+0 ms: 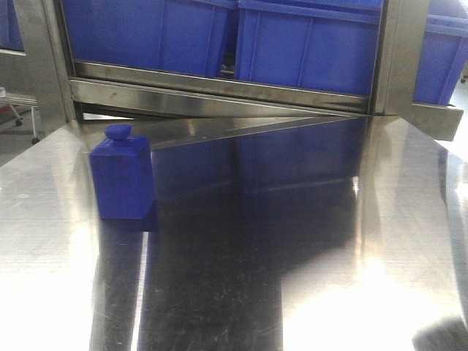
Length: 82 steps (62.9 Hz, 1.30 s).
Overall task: Pick and sort blue part to right shelf
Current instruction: 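Lift the blue part with the right gripper off the table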
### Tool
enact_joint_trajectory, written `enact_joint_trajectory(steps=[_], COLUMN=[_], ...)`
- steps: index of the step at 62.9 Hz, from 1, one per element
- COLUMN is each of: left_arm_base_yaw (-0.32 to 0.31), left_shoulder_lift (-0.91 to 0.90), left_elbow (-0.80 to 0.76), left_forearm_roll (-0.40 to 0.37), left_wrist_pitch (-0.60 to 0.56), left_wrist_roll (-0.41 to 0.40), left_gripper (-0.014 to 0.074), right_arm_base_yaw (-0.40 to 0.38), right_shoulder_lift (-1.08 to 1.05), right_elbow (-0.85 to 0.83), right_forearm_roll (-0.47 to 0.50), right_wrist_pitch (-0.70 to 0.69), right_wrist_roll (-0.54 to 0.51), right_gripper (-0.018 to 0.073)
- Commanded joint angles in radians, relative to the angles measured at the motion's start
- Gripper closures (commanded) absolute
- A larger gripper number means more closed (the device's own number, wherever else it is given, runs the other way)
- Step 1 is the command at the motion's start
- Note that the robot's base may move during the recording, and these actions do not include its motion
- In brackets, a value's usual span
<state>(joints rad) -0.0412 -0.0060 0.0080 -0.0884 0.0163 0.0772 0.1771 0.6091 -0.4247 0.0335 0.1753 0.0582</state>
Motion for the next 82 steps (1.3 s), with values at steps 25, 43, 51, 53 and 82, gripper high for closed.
enact_joint_trajectory(steps=[25,43,51,53,82], left_arm_base_yaw=[0.000,0.000,0.000,0.000,0.000], left_shoulder_lift=[-0.021,-0.021,-0.021,-0.021,-0.021], left_elbow=[0.022,0.022,0.022,0.022,0.022], left_forearm_roll=[-0.001,-0.001,-0.001,-0.001,-0.001], left_wrist_pitch=[-0.086,-0.086,-0.086,-0.086,-0.086], left_wrist_roll=[-0.004,-0.004,-0.004,-0.004,-0.004], left_gripper=[0.0473,0.0473,0.0473,0.0473,0.0473], right_arm_base_yaw=[-0.009,-0.009,-0.009,-0.009,-0.009], right_shoulder_lift=[-0.296,-0.296,-0.296,-0.296,-0.296], right_elbow=[-0.004,-0.004,-0.004,-0.004,-0.004], right_forearm_roll=[-0.142,-0.142,-0.142,-0.142,-0.142], right_wrist_pitch=[-0.062,-0.062,-0.062,-0.062,-0.062], right_wrist_roll=[-0.012,-0.012,-0.012,-0.012,-0.012], right_gripper=[0.0166,0.0166,0.0166,0.0166,0.0166])
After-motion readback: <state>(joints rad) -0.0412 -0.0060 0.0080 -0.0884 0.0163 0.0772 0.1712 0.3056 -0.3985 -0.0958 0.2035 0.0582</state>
